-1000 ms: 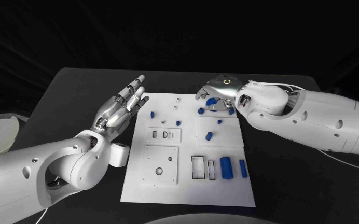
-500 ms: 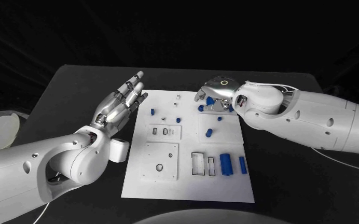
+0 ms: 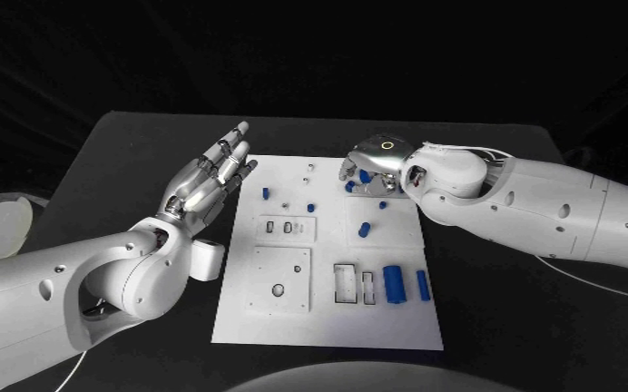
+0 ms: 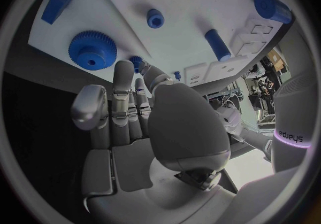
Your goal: Assemble the parts on the task board
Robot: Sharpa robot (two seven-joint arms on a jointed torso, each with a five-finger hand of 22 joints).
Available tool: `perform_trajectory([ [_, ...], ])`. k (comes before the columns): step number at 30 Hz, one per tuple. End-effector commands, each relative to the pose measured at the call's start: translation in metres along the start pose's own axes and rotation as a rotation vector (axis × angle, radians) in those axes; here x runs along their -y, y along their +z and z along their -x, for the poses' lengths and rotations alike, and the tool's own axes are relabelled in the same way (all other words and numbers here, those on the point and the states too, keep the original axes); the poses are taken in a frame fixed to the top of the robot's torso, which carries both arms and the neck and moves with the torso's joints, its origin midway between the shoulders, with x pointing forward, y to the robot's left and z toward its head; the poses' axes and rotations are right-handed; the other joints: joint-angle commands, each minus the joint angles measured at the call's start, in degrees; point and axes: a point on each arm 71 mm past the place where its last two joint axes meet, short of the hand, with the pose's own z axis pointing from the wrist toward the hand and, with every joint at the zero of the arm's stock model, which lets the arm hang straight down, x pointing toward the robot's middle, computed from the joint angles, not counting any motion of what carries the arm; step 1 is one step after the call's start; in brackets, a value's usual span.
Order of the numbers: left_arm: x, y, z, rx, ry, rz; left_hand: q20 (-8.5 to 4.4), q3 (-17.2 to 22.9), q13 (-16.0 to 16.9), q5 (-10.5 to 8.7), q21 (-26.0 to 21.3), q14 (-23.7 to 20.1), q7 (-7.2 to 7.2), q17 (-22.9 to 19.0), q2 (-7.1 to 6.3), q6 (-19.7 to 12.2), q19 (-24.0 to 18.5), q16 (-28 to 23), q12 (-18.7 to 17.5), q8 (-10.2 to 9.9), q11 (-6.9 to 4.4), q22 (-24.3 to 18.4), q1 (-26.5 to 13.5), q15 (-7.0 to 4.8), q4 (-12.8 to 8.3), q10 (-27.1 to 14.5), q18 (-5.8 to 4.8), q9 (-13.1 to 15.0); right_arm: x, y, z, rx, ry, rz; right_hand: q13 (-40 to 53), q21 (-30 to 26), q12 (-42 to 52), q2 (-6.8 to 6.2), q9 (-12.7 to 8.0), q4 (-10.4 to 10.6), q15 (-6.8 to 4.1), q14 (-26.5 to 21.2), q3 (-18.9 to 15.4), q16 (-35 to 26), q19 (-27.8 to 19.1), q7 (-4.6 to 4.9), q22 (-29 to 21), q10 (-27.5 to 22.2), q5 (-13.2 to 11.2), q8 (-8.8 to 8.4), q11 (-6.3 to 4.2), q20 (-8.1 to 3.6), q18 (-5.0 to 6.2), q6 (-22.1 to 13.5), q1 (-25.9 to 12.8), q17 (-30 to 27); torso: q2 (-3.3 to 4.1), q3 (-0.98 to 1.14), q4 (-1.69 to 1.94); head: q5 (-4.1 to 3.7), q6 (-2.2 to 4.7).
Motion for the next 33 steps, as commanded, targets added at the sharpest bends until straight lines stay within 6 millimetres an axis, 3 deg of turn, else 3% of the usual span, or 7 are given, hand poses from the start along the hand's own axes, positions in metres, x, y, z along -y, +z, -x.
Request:
perform_trajectory([
  [1, 0.001, 0.001, -0.002, -0.021, -0.018, -0.005, 0.39, 0.4, -0.1, 0.39, 0.2, 0.0, 0.33, -0.1, 0.11, -0.2, 0.1, -0.2, -0.2, 0.1, 0.42, 0.1, 0.8, 0.54, 0.0, 0.0, 0.45, 0.0, -0.001, 0.002, -0.004, -0.012, 0.006, 0.008, 0.1, 0.1, -0.2, -0.04, 0.1, 0.1, -0.04, -0.4, 0.5, 0.2, -0.3, 0.02, 0.1, 0.5, 0.4, 0.16, -0.04, -0.01, -0.97, 0.5, 0.3, 0.1, -0.06, 0.02, 0.06, 0.02, -0.17],
  [6, 0.001, 0.001, -0.001, -0.021, -0.018, -0.002, 0.49, 0.5, -0.1, 0.64, 0.3, 0.0, 0.44, -0.1, 0.05, -0.1, 0.1, -0.2, -0.2, 0.1, 0.56, 0.1, 1.1, 0.66, 0.0, 0.0, 0.46, 0.0, 0.000, 0.003, -0.010, -0.024, 0.016, 0.004, 0.1, 0.2, 0.0, 0.01, 0.5, -0.1, -0.04, -0.5, 1.6, 0.2, -0.3, 0.41, 0.4, 1.3, 1.3, 0.35, -0.06, 0.00, -0.99, 1.4, 0.6, 0.2, -0.05, 0.01, 0.03, 0.18, -0.38],
  [16, 0.000, 0.001, 0.001, -0.018, -0.016, 0.005, 1.00, 0.8, -0.1, 1.00, 0.4, 0.0, 0.82, -0.1, 0.04, 0.2, 0.3, -0.2, -0.2, 0.2, 1.12, 0.2, 1.7, 1.37, 0.0, 0.0, 0.49, 0.1, 0.001, 0.002, -0.010, 0.010, 0.028, 0.011, 0.3, 0.1, 1.6, 0.02, 1.8, -1.2, -0.30, -1.0, 5.3, 0.2, -0.8, 2.53, 0.7, 6.0, 3.4, 1.24, -0.96, -0.21, -0.93, 4.2, 2.2, 0.4, -0.22, 0.01, -0.10, 0.26, -1.01],
  [24, -0.002, 0.001, 0.002, -0.018, -0.015, 0.014, 1.35, 1.0, -0.1, 1.46, 0.5, 0.0, 1.16, 0.0, -0.05, 0.4, 0.4, -0.1, -0.2, 0.2, 1.40, 0.2, 2.3, 1.80, -0.1, 0.0, 0.49, 0.1, -0.003, 0.005, 0.014, 0.108, 0.038, 0.043, 0.4, 0.9, 2.4, -0.33, 2.5, -1.8, 0.40, -0.6, 6.9, 1.2, -0.5, 3.54, 2.0, 8.9, 3.0, 1.26, -1.40, 0.27, -1.20, 4.9, 2.7, 1.6, -0.29, -0.05, 0.03, 0.25, -1.24],
  [33, -0.003, 0.002, 0.001, -0.020, -0.016, 0.016, 1.52, 1.2, -0.1, 1.86, 0.6, 0.1, 1.44, 0.1, -0.08, 0.7, 0.5, 0.0, -0.2, 0.3, 1.66, 0.3, 2.7, 2.00, -0.2, 0.0, 0.50, 0.2, -0.017, 0.027, 0.040, 0.125, 0.045, 0.078, 0.3, 1.3, 2.2, -0.49, 2.8, -1.8, 0.41, -0.2, 7.4, 2.5, -0.4, 3.67, 2.7, 9.3, 1.6, 1.00, -1.43, 0.39, -1.26, 4.8, 2.6, 3.3, -0.35, -0.08, 0.16, 0.62, -1.19],
])
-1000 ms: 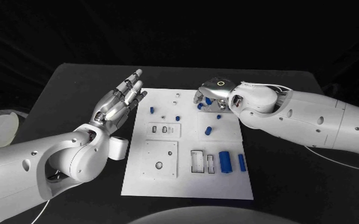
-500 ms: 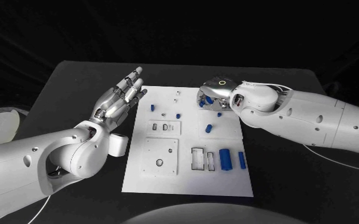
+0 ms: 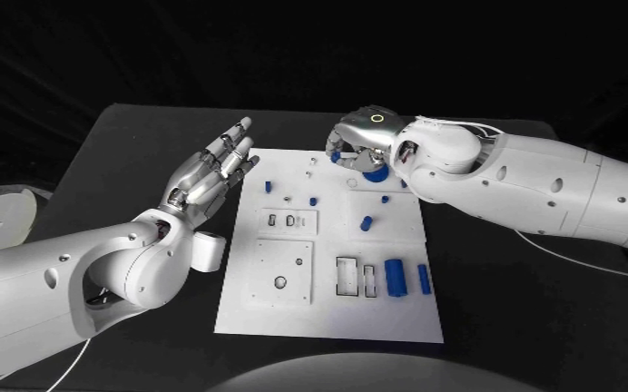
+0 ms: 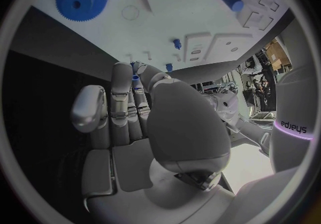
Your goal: Assemble the parts on the task board
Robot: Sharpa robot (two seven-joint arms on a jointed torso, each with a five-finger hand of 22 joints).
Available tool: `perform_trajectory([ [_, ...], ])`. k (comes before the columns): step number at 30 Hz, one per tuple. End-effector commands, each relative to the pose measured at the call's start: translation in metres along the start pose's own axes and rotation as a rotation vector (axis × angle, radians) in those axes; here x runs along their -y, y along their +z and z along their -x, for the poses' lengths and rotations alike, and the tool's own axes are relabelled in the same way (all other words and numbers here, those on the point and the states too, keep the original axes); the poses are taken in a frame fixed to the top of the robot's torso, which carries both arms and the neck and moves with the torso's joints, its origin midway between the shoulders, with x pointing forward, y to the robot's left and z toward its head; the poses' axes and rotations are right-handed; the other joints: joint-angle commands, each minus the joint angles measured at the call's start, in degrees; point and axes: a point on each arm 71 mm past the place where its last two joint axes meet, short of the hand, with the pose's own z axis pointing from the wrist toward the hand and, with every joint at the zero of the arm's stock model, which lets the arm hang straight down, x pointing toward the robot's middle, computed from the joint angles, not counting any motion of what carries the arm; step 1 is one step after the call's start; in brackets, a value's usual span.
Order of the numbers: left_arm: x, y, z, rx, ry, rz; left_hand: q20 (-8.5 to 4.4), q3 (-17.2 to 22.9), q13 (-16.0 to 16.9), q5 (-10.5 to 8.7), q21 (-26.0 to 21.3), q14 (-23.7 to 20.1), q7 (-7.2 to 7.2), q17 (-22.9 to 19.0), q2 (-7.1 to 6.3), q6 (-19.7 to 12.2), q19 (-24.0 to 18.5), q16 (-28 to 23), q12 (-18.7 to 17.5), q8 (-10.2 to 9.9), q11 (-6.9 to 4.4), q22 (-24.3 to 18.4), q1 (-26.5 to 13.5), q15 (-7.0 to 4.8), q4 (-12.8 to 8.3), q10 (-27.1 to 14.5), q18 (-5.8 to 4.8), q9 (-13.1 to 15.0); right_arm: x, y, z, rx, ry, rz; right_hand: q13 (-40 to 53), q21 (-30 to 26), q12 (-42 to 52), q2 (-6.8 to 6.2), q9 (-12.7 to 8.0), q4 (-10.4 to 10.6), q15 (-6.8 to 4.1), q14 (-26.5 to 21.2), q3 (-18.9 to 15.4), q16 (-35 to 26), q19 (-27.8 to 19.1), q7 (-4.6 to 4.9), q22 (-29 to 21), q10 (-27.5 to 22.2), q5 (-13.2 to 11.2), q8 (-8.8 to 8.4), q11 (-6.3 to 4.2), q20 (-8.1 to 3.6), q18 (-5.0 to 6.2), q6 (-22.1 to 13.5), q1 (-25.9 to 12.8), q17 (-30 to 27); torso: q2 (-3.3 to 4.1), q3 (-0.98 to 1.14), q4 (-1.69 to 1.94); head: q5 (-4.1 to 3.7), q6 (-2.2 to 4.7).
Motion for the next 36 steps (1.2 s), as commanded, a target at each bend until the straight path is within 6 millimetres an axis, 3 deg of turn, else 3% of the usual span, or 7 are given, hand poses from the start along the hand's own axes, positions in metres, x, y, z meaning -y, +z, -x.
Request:
perform_trajectory([
  [1, 0.001, 0.001, -0.003, -0.020, -0.015, -0.005, 0.46, 0.3, -0.1, 0.41, 0.3, 0.1, 0.31, 0.0, 0.06, 0.0, -0.1, 0.0, -0.2, 0.3, 0.42, 0.1, 0.5, 0.36, 0.0, 0.0, 0.51, 0.1, -0.003, 0.009, 0.001, -0.004, 0.027, 0.011, 0.0, 0.3, -0.1, 0.12, 0.1, 0.0, 0.40, 0.2, 0.5, 0.5, 0.0, 0.30, 0.2, 2.2, -0.3, -0.18, -1.75, 0.27, -0.63, 0.0, 0.6, 0.5, -0.04, -0.01, 0.08, 0.21, 0.13],
  [14, -0.001, 0.003, -0.005, -0.024, -0.016, -0.005, 0.59, 0.5, -0.1, 0.81, 0.4, 0.1, 0.37, 0.1, 0.03, 0.0, 0.0, 0.1, -0.2, 0.3, 0.66, 0.1, 0.9, 0.52, 0.0, 0.0, 0.51, 0.1, 0.002, 0.044, -0.012, -0.051, 0.065, -0.029, -0.3, 0.2, -0.6, -0.03, 0.1, 0.0, 0.51, 0.0, 0.9, 0.7, -0.2, 0.45, 0.2, 1.8, -0.6, -0.76, -1.53, 0.36, -0.60, -0.7, 0.5, 0.8, -0.05, -0.10, 0.20, 0.07, 0.02],
  [17, -0.001, 0.004, -0.005, -0.026, -0.019, -0.005, 0.62, 0.5, -0.1, 0.93, 0.4, 0.1, 0.38, 0.1, 0.03, 0.0, 0.0, 0.2, -0.2, 0.3, 0.70, 0.1, 1.0, 0.56, -0.1, 0.0, 0.51, 0.1, 0.005, 0.046, -0.017, -0.058, 0.069, -0.040, -0.3, 0.2, -0.8, -0.07, 0.1, 0.0, 0.53, -0.1, 1.0, 0.6, -0.3, 0.46, 0.2, 1.6, -0.6, -0.89, -1.49, 0.38, -0.59, -0.9, 0.6, 0.7, 0.01, -0.08, 0.36, -0.11, 0.01],
  [27, -0.002, 0.004, -0.006, -0.006, -0.058, 0.006, 0.74, 0.8, 0.0, 1.35, 0.5, 0.2, 0.49, 0.2, 0.29, 0.2, 0.1, 0.4, -0.2, 0.3, 0.84, 0.2, 1.3, 0.70, -0.1, 0.1, 0.52, 0.1, 0.010, 0.047, -0.025, -0.071, 0.088, -0.058, -0.4, 0.4, -1.1, -0.25, 0.2, 0.0, 0.66, -0.8, 1.4, 0.0, -0.5, 0.63, 0.6, 1.4, -0.7, -1.40, -1.32, 0.51, -0.65, -1.5, 0.5, 0.1, -0.02, -0.05, 0.13, 0.01, -0.17],
  [33, -0.002, 0.005, -0.004, 0.000, -0.060, 0.005, 0.76, 0.9, 0.0, 1.55, 0.5, 0.3, 0.52, 0.2, 0.26, 0.4, 0.1, 0.4, -0.2, 0.4, 0.85, 0.2, 1.4, 0.73, -0.1, 0.1, 0.53, 0.1, 0.013, 0.048, -0.027, -0.066, 0.096, -0.065, -0.4, 0.1, -1.2, -0.29, 0.2, 0.0, 0.71, -1.4, 1.5, -0.8, -0.8, 0.72, 0.3, 1.4, -0.8, -1.56, -1.28, 0.56, -0.58, -1.7, 0.4, -1.0, -0.08, -0.06, 0.39, -0.13, -0.33],
  [36, -0.002, 0.005, -0.003, 0.003, -0.058, 0.005, 0.76, 0.9, 0.0, 1.55, 0.5, 0.3, 0.52, 0.2, 0.26, 0.4, 0.1, 0.4, -0.2, 0.4, 0.85, 0.2, 1.4, 0.73, -0.1, 0.1, 0.53, 0.1, 0.014, 0.048, -0.027, -0.058, 0.100, -0.065, -0.4, 0.1, -1.3, -0.34, 0.2, 0.0, 0.77, -1.6, 1.7, -0.9, -0.9, 0.81, 0.4, 1.4, -0.8, -1.76, -1.25, 0.61, -0.58, -1.9, 0.4, -1.0, -0.11, -0.05, 0.28, -0.05, -0.42],
])
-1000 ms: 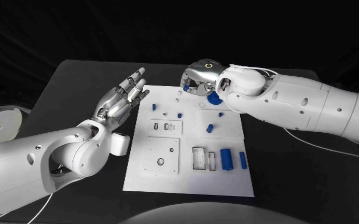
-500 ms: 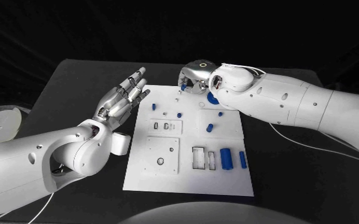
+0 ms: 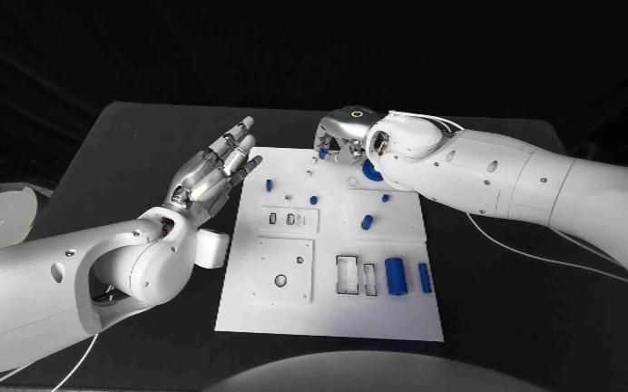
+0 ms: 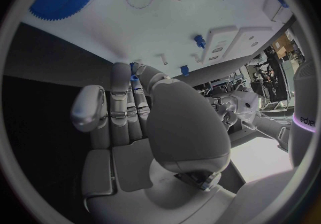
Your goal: Assemble the parts on the task board
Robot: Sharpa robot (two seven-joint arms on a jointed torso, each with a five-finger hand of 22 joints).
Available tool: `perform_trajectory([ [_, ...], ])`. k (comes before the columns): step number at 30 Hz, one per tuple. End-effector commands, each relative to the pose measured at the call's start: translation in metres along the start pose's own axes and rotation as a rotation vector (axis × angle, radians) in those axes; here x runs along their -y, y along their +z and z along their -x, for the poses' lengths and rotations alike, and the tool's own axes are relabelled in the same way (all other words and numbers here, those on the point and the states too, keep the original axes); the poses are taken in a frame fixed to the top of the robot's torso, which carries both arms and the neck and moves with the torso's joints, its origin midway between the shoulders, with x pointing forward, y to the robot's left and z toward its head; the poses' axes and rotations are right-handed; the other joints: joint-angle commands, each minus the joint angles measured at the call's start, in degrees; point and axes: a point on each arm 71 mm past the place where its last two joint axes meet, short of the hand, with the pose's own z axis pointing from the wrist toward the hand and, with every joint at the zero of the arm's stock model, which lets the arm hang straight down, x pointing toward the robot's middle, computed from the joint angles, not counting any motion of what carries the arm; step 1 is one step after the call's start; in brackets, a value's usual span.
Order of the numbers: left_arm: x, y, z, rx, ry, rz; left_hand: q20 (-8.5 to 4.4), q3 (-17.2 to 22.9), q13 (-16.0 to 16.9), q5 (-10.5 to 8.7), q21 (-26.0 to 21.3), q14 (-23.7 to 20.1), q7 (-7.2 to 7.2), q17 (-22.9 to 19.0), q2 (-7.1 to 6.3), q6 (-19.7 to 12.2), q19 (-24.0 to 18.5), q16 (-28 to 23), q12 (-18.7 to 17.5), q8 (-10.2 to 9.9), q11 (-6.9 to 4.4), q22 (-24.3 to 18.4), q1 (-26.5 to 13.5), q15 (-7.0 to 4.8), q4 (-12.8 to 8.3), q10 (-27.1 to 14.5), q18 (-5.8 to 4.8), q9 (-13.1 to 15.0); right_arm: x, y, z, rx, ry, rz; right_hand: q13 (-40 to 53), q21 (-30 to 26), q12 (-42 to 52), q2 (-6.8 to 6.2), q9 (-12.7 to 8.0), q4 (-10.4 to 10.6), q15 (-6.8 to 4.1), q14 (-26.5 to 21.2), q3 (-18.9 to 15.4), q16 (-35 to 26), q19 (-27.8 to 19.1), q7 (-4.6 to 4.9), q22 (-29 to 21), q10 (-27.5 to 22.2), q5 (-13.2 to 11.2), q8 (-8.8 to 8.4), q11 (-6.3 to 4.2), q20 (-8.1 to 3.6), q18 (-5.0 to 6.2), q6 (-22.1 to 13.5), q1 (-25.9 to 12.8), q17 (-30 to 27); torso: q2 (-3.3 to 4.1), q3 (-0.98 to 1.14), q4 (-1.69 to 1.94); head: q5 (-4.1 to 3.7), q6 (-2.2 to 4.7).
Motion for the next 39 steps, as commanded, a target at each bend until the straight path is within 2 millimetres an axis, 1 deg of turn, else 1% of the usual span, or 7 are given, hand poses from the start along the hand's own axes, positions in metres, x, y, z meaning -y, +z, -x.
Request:
perform_trajectory([
  [1, 0.001, 0.001, -0.001, -0.009, -0.021, -0.011, 0.40, 0.4, -0.1, 0.17, 0.3, -0.1, 0.32, 0.0, -0.04, 0.1, 0.1, 0.2, -0.2, 0.4, 0.46, 0.1, 0.7, 0.32, 0.1, 0.1, 0.54, 0.1, -0.001, 0.000, 0.000, 0.005, 0.011, 0.015, 0.1, 0.0, -0.2, -0.42, 0.1, 0.0, 0.06, -0.4, 0.5, -0.3, -0.3, 0.18, 0.0, 1.5, -0.1, -0.38, -1.23, 0.00, -0.70, -0.4, 0.3, -0.1, -0.08, 0.00, -0.04, 0.06, -0.18],
  [11, 0.000, 0.002, 0.002, -0.004, -0.011, -0.012, 0.42, 0.5, 0.0, 0.31, 0.3, -0.1, 0.35, 0.1, -0.08, 0.2, 0.1, 0.2, -0.1, 0.4, 0.51, 0.1, 0.8, 0.35, 0.0, 0.2, 0.53, 0.1, -0.003, 0.001, 0.000, 0.023, 0.017, 0.022, 0.1, 0.4, -0.2, -0.42, 0.1, 0.0, 0.08, -0.3, 0.7, 0.2, -0.1, 0.29, 0.6, 1.6, -0.1, -0.57, -1.23, 0.03, -0.80, -0.7, 0.3, 0.6, -0.10, 0.00, 0.02, -0.11, -0.28],
  [14, 0.000, 0.003, 0.003, -0.002, -0.008, -0.012, 0.42, 0.5, 0.0, 0.31, 0.3, -0.1, 0.35, 0.1, -0.08, 0.2, 0.1, 0.2, -0.1, 0.4, 0.51, 0.1, 0.8, 0.35, 0.0, 0.2, 0.53, 0.1, -0.004, 0.001, 0.001, 0.028, 0.020, 0.024, 0.1, 0.4, -0.2, -0.44, 0.1, 0.0, 0.08, -0.3, 0.7, 0.2, -0.1, 0.34, 0.6, 1.6, -0.1, -0.64, -1.22, 0.04, -0.80, -0.8, 0.3, 0.6, -0.09, -0.01, -0.03, -0.12, -0.28],
  [20, 0.000, 0.003, 0.005, 0.001, -0.003, -0.011, 0.42, 0.5, 0.0, 0.31, 0.3, -0.1, 0.35, 0.1, -0.08, 0.2, 0.1, 0.2, -0.1, 0.4, 0.51, 0.1, 0.8, 0.35, 0.0, 0.2, 0.53, 0.1, -0.005, 0.001, 0.002, 0.045, 0.025, 0.028, 0.1, 0.5, -0.2, -0.46, 0.1, 0.0, 0.11, -0.1, 0.8, 0.6, -0.1, 0.47, 0.9, 1.7, 0.0, -0.80, -1.20, 0.06, -0.85, -1.0, 0.3, 1.0, -0.06, 0.01, 0.00, 0.06, -0.34],
  [24, -0.001, 0.003, 0.006, 0.002, -0.002, -0.009, 0.42, 0.5, 0.0, 0.31, 0.3, -0.1, 0.35, 0.1, -0.08, 0.2, 0.1, 0.2, -0.1, 0.4, 0.51, 0.1, 0.8, 0.35, 0.0, 0.2, 0.53, 0.1, -0.006, 0.001, 0.002, 0.045, 0.028, 0.029, 0.1, 0.6, -0.2, -0.46, 0.1, 0.0, 0.13, 0.0, 0.8, 0.7, 0.0, 0.50, 1.0, 1.7, 0.0, -0.83, -1.19, 0.07, -0.87, -1.0, 0.3, 1.2, -0.08, -0.05, 0.01, 0.03, -0.46],
  [29, -0.001, 0.004, 0.006, 0.003, -0.001, -0.007, 0.43, 0.5, 0.0, 0.35, 0.3, -0.1, 0.37, 0.1, -0.10, 0.2, 0.1, 0.2, -0.1, 0.4, 0.54, 0.1, 0.9, 0.36, 0.0, 0.2, 0.53, 0.1, -0.009, 0.003, 0.002, 0.034, 0.034, 0.035, 0.1, 0.6, -0.3, -0.50, 0.1, 0.1, 0.17, 0.0, 0.8, 0.6, -0.1, 0.58, 1.0, 1.7, -0.1, -0.88, -1.12, 0.10, -0.87, -1.1, 0.2, 1.1, -0.08, -0.04, -0.11, 0.07, -0.63],
  [39, -0.003, 0.005, 0.008, 0.005, 0.000, -0.001, 0.45, 0.5, 0.0, 0.40, 0.3, -0.1, 0.39, 0.1, -0.07, 0.1, 0.1, 0.3, -0.1, 0.3, 0.63, 0.1, 0.9, 0.41, 0.1, 0.2, 0.52, 0.1, -0.013, 0.006, 0.000, 0.010, 0.040, 0.035, 0.1, 0.5, -0.4, -0.51, 0.1, 0.2, 0.24, -0.2, 0.9, 0.4, -0.2, 0.61, 0.9, 1.6, -0.4, -0.95, -1.04, 0.16, -0.84, -1.1, 0.0, 0.7, -0.14, -0.04, 0.07, -0.04, -0.85],
])
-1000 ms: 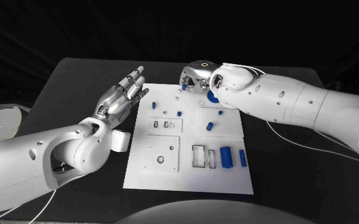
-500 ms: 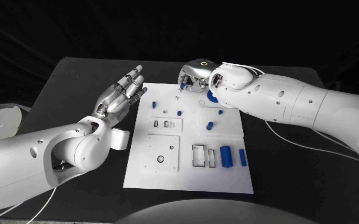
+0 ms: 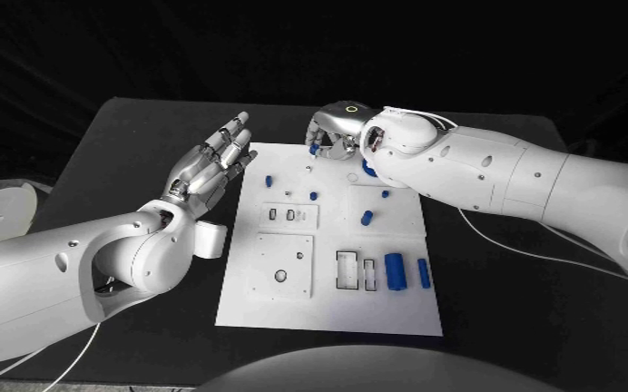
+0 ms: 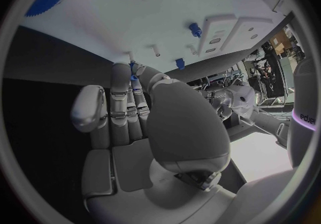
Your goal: Assemble the parts on the task board
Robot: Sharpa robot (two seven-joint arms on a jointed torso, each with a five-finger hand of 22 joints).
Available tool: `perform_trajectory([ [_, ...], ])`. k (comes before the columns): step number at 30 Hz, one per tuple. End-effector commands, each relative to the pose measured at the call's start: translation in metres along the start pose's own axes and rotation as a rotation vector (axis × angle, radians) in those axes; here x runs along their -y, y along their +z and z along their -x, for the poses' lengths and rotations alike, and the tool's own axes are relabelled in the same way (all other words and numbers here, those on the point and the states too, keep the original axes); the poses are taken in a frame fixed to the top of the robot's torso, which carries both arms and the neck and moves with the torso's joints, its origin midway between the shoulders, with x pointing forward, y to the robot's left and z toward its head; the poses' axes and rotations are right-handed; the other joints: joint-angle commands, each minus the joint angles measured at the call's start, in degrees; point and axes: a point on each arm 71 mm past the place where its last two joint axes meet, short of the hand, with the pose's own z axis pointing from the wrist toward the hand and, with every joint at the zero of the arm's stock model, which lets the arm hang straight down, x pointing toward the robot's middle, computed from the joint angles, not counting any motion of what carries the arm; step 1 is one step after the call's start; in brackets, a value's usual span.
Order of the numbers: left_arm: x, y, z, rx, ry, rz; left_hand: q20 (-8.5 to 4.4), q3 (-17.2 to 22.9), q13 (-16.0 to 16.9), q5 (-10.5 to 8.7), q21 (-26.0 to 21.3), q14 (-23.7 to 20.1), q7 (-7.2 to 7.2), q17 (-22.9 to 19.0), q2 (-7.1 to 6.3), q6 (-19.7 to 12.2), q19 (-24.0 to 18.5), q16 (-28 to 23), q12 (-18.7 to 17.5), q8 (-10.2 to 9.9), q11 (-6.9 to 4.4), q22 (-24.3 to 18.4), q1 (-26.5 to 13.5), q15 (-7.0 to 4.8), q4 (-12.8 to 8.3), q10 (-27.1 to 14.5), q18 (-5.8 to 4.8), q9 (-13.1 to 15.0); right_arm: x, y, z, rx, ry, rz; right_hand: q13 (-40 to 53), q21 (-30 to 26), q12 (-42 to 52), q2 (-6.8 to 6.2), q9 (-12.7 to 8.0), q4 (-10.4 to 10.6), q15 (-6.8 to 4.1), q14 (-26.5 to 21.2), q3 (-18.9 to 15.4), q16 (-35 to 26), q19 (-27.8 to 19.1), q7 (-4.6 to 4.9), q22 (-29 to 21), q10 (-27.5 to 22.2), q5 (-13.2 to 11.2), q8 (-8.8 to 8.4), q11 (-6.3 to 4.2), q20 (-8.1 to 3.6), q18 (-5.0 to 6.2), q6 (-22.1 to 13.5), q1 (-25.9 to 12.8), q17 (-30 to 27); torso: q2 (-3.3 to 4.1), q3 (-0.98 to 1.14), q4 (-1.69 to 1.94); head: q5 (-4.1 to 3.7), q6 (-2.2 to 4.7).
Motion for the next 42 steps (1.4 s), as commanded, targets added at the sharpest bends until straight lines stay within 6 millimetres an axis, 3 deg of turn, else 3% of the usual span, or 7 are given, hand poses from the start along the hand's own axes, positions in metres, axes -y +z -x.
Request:
perform_trajectory([
  [1, 0.001, 0.001, -0.002, -0.019, -0.012, -0.005, 0.47, 0.4, -0.1, 0.41, 0.3, -0.1, 0.40, 0.1, 0.19, 0.1, 0.1, 0.3, -0.1, 0.3, 0.49, 0.1, 0.7, 0.43, -0.1, 0.0, 0.52, 0.1, -0.001, 0.001, -0.003, -0.026, 0.004, 0.003, 0.0, 0.2, 0.3, -0.50, 0.1, 0.2, 0.24, -0.2, 0.2, -0.1, -0.2, -0.08, -0.1, 0.9, 0.0, -0.24, -0.71, 0.17, -0.87, -0.4, 0.0, -0.1, -0.01, -0.01, 0.07, 0.00, -0.04],
  [24, -0.001, 0.001, 0.002, -0.008, -0.019, 0.015, 0.71, 0.6, 0.0, 0.56, 0.3, 0.0, 0.67, 0.2, 0.41, -0.1, 0.2, 0.5, -0.1, 0.3, 1.29, 0.1, 0.9, 0.96, 0.0, 0.2, 0.50, 0.0, 0.002, 0.001, -0.013, -0.087, -0.025, -0.041, -0.1, -0.1, -0.6, -0.68, 0.3, 0.0, 0.13, -1.2, 0.9, -1.0, -0.9, -0.30, -0.3, -0.3, 0.3, -0.55, -0.43, 0.19, -0.74, -0.6, 0.3, -1.0, 0.03, 0.03, -0.13, 0.13, -0.45],
  [35, -0.002, 0.001, 0.001, -0.007, -0.021, 0.021, 0.90, 1.0, 0.1, 0.71, 0.4, 0.1, 0.74, 0.2, 0.81, -0.2, 0.2, 0.7, 0.1, 0.3, 1.85, 0.1, 1.1, 1.31, 0.0, 0.6, 0.51, 0.0, 0.003, 0.000, -0.013, -0.075, -0.022, -0.045, 0.0, -0.2, -0.9, -0.42, 1.0, 0.6, 0.05, -1.3, 0.8, -0.9, -1.1, -1.15, -0.2, -0.6, 0.1, 0.03, -0.41, 0.16, -0.73, 0.6, -0.6, -0.9, -0.02, 0.06, -0.03, -0.03, -0.61],
  [37, -0.002, 0.001, 0.002, -0.006, -0.021, 0.022, 0.96, 1.1, 0.6, 0.72, 0.4, 0.1, 0.62, 0.2, 0.86, -0.1, 0.3, 0.8, 0.7, 0.3, 2.40, 0.1, 1.2, 1.32, 0.1, 1.9, 0.50, 0.1, 0.003, 0.000, -0.013, -0.071, -0.020, -0.045, 0.0, -0.2, -1.0, -0.36, 1.1, 0.7, 0.02, -1.2, 0.8, -0.8, -1.1, -1.30, -0.1, -0.6, 0.1, 0.17, -0.42, 0.14, -0.75, 0.9, -0.8, -0.7, -0.01, 0.03, -0.02, -0.06, -0.70],
  [39, -0.003, 0.001, 0.002, -0.003, -0.022, 0.023, 1.03, 1.2, 1.0, 0.74, 0.5, 0.2, 0.32, 0.3, 0.78, 0.0, 0.4, 1.0, 1.5, 0.3, 3.96, 0.2, 1.4, 1.13, 0.2, 2.9, 0.49, 0.1, 0.003, 0.000, -0.013, -0.069, -0.019, -0.046, 0.0, -0.1, -1.0, -0.37, 1.2, 0.9, 0.02, -1.2, 0.6, -0.7, -1.1, -1.35, 0.1, -0.6, 0.0, 0.21, -0.41, 0.13, -0.77, 0.9, -1.1, -0.6, -0.01, 0.02, -0.03, -0.07, -0.69],
  [42, -0.003, 0.001, 0.002, -0.002, -0.024, 0.024, 1.06, 1.3, 1.1, 0.78, 0.5, 0.3, 0.30, 0.4, 0.73, 0.1, 0.4, 1.3, 1.9, 0.4, 4.56, 0.2, 1.5, 1.21, 0.2, 3.2, 0.48, 0.1, 0.004, 0.000, -0.013, -0.069, -0.019, -0.048, 0.0, -0.1, -1.1, -0.42, 1.3, 0.9, 0.04, -1.2, 0.6, -0.8, -1.1, -1.33, 0.1, -0.8, -0.1, 0.11, -0.40, 0.14, -0.77, 0.8, -1.2, -0.7, -0.02, 0.00, -0.03, -0.08, -0.70],
])
